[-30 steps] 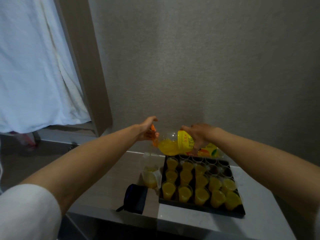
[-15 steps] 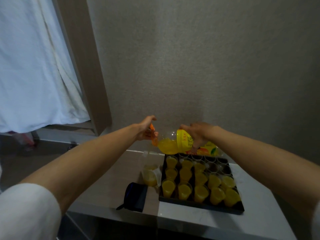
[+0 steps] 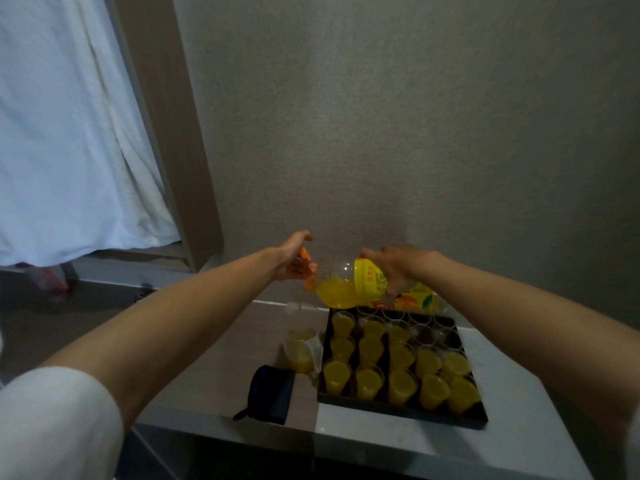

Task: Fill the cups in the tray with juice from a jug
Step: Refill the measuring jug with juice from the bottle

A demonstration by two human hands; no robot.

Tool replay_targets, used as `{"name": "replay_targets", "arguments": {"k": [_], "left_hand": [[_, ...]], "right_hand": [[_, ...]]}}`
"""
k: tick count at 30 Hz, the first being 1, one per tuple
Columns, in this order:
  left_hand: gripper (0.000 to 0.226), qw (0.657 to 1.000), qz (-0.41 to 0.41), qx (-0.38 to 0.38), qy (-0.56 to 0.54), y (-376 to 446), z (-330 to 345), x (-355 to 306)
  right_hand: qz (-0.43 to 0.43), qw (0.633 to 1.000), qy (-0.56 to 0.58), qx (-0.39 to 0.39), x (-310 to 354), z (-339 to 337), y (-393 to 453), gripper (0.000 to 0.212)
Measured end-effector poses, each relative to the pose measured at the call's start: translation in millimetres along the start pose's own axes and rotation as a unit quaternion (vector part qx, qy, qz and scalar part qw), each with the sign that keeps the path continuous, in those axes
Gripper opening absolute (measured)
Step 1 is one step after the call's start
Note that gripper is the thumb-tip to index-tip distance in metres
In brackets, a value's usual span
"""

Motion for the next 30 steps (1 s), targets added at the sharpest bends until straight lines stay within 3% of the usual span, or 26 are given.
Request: {"name": "replay_targets", "arguments": {"k": [30], "left_hand": [[0.042,1.0,0.001,-0.005,-0.003,8,0,5]], "right_hand": [[0.002,1.0,-0.012,0.0,-5,2,4,0.126]]}}
Point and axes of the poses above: each hand's wrist, its own y-axis towards the middle knuckle, its own z-axis out of the palm, x = y × z, the point moved 10 cm from there along y, towards the middle knuckle, and after that the axes turned 14 degrees about z, right-handed, at the moved point
